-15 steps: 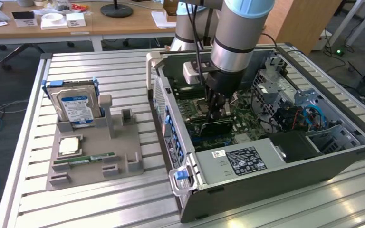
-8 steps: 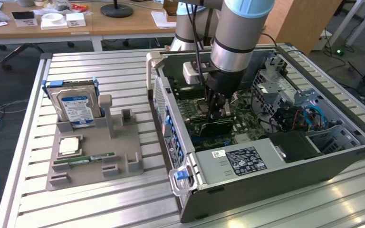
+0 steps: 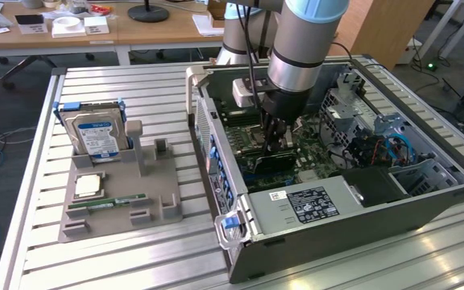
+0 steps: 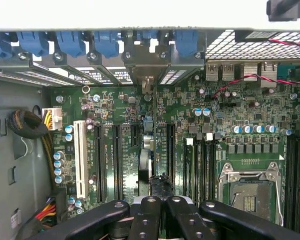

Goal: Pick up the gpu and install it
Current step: 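Press down on the gpu until it lock into place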

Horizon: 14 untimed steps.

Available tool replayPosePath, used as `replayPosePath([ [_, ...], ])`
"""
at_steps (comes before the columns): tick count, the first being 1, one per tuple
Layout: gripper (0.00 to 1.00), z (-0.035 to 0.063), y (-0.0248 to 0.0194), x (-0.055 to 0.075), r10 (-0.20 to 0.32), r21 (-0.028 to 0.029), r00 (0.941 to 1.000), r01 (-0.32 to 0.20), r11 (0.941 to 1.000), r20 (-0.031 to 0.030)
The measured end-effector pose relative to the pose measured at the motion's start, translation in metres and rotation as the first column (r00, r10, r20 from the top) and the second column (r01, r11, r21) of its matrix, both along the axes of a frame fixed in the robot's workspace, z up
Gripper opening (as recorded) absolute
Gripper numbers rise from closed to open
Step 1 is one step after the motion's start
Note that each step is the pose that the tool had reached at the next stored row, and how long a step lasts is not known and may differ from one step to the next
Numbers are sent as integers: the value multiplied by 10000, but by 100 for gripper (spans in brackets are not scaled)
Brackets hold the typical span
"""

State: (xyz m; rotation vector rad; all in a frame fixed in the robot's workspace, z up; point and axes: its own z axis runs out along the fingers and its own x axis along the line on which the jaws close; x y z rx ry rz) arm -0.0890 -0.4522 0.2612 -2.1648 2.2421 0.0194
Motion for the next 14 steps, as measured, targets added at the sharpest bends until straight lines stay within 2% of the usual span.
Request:
replayPosePath([
  [14,11,-1,-2,-8,0,3,10000,0,10000,0],
])
